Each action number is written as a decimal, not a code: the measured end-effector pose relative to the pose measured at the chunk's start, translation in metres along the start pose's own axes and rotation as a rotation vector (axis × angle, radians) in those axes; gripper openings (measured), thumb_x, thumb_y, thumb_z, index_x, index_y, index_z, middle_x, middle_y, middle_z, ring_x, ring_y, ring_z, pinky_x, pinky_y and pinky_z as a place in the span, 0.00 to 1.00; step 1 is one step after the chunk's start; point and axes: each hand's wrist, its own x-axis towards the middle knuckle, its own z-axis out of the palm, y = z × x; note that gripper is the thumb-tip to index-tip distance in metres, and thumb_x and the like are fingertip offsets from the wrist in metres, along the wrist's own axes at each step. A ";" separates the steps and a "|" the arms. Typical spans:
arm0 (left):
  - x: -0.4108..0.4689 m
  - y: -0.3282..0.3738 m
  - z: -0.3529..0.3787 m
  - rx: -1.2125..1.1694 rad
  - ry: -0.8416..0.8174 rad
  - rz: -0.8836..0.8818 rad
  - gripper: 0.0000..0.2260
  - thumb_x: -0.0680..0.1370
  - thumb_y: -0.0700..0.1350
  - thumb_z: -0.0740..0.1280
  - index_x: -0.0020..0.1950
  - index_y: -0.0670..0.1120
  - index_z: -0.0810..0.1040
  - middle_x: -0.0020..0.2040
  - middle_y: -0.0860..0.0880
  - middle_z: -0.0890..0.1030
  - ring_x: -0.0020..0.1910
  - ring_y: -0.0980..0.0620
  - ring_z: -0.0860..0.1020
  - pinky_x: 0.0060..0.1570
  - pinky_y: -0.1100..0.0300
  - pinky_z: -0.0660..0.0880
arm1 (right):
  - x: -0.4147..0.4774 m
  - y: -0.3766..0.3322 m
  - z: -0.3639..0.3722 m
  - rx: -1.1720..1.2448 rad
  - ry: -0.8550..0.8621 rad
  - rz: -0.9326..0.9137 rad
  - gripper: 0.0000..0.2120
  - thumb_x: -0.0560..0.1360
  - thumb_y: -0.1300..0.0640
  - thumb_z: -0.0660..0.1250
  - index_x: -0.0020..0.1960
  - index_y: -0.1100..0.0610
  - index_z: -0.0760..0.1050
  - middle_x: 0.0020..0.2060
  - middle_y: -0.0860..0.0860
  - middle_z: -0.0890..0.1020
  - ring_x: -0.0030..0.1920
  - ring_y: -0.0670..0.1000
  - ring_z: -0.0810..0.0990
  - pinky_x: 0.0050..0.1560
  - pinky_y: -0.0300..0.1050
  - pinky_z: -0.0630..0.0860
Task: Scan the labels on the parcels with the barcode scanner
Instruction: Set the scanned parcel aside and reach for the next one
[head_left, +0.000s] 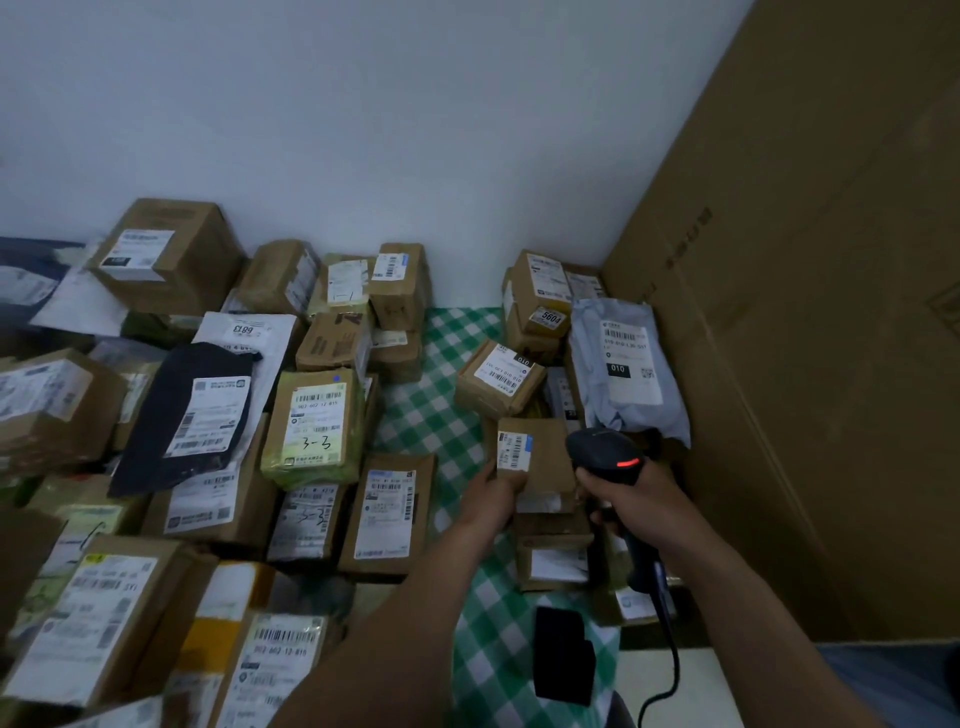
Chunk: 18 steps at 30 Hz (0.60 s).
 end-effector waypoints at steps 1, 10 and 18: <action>-0.003 0.000 -0.002 0.000 0.018 0.025 0.14 0.82 0.45 0.66 0.67 0.58 0.76 0.60 0.52 0.82 0.57 0.51 0.80 0.61 0.51 0.76 | 0.000 0.000 0.001 -0.005 0.006 -0.001 0.11 0.78 0.56 0.73 0.60 0.53 0.79 0.42 0.54 0.86 0.35 0.51 0.82 0.37 0.46 0.76; -0.038 0.000 -0.037 0.085 0.181 0.375 0.22 0.77 0.47 0.75 0.70 0.59 0.76 0.55 0.62 0.81 0.52 0.67 0.81 0.50 0.68 0.78 | -0.015 -0.007 0.012 -0.142 -0.046 -0.119 0.18 0.77 0.53 0.75 0.65 0.47 0.76 0.42 0.47 0.83 0.34 0.43 0.81 0.32 0.35 0.74; -0.038 0.023 -0.089 0.192 0.232 0.523 0.22 0.75 0.40 0.77 0.67 0.53 0.80 0.56 0.57 0.85 0.57 0.59 0.83 0.59 0.61 0.80 | -0.034 -0.032 0.033 -0.254 -0.179 -0.232 0.11 0.76 0.51 0.75 0.52 0.39 0.77 0.46 0.44 0.86 0.43 0.40 0.81 0.44 0.38 0.76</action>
